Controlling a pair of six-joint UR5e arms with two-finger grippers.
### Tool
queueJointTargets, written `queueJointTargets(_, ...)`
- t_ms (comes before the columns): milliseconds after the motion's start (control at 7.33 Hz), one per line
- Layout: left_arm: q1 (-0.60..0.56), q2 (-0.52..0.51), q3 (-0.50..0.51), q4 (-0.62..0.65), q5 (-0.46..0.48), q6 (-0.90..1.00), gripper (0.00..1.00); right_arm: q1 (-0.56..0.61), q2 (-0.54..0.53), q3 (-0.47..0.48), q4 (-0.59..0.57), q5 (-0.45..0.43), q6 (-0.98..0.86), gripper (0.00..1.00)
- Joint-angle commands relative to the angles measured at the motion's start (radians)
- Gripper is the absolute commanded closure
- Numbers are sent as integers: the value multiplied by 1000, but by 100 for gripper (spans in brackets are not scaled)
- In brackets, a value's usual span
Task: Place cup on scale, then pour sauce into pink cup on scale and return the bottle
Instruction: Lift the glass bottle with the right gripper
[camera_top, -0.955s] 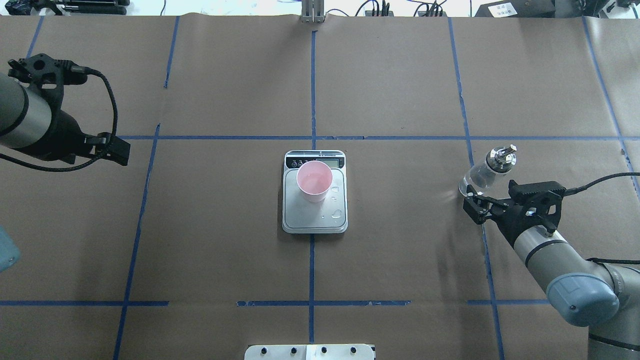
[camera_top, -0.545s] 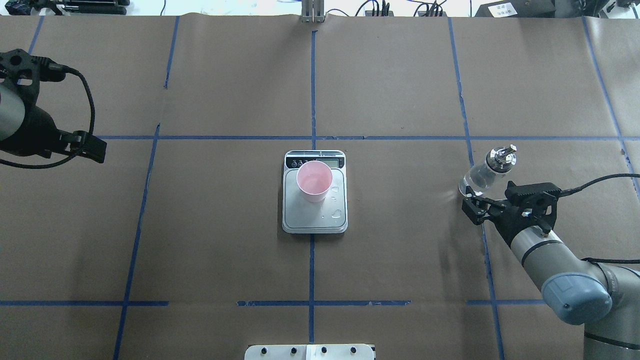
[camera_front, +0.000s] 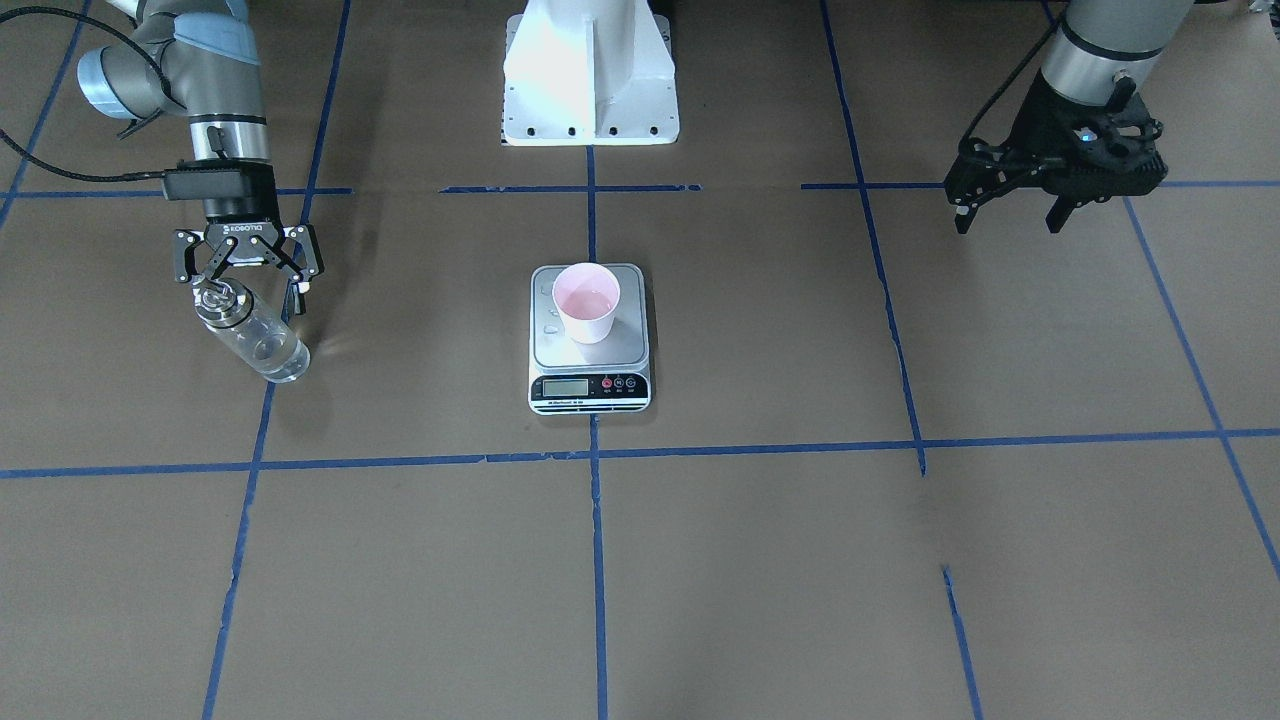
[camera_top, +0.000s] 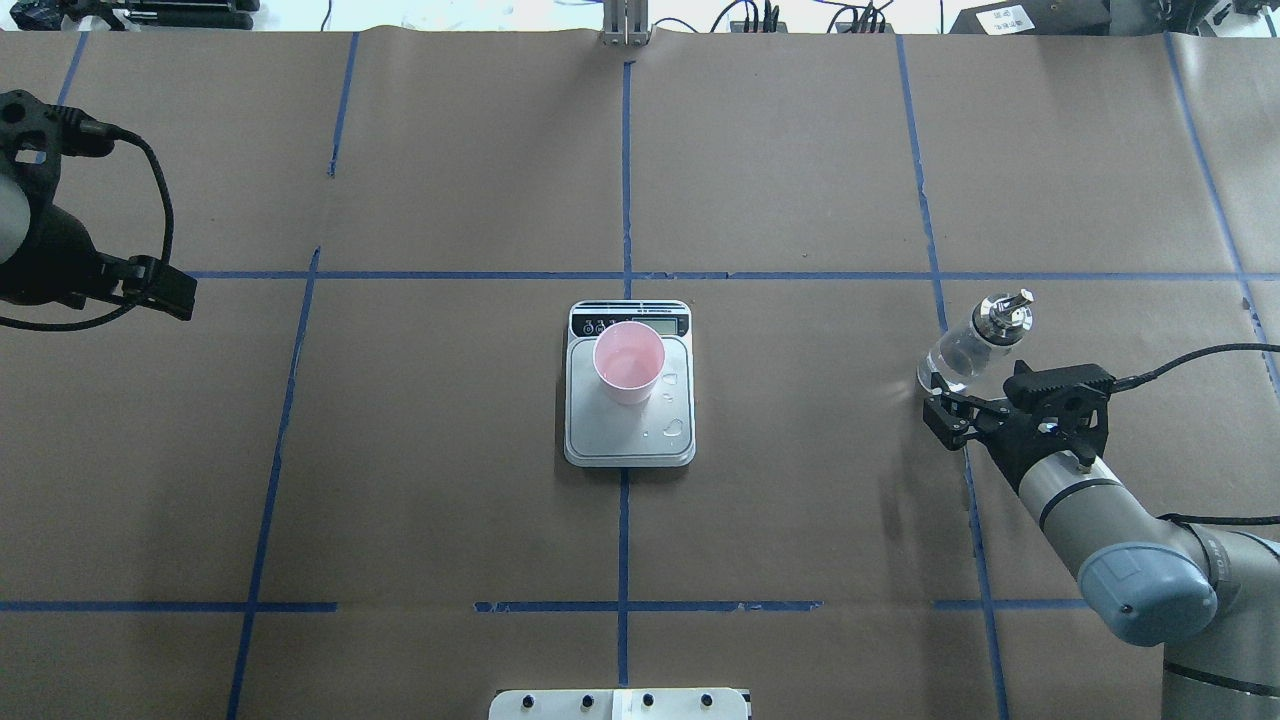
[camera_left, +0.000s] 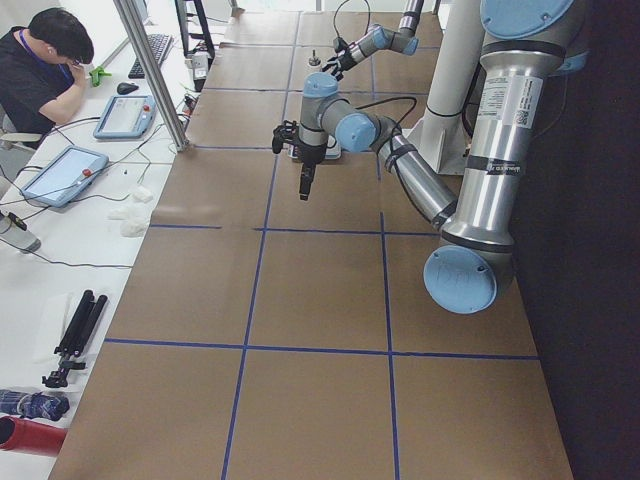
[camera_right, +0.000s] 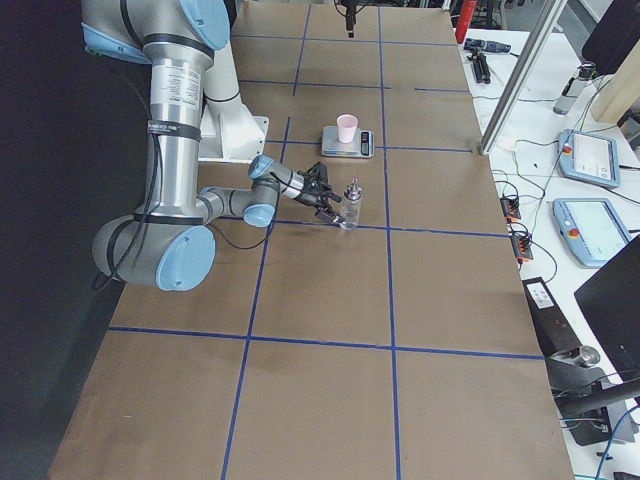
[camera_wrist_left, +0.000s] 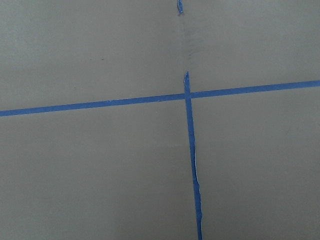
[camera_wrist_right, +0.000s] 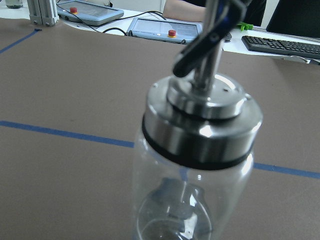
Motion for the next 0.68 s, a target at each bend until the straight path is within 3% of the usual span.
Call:
queueJointTargets(0, -4, 0, 1, 0, 0, 0, 0, 11, 23, -26, 0, 1, -11, 0)
queueJointTargets(545, -13, 0, 2, 0, 0, 0, 0, 37, 57, -58, 0, 3, -36, 4)
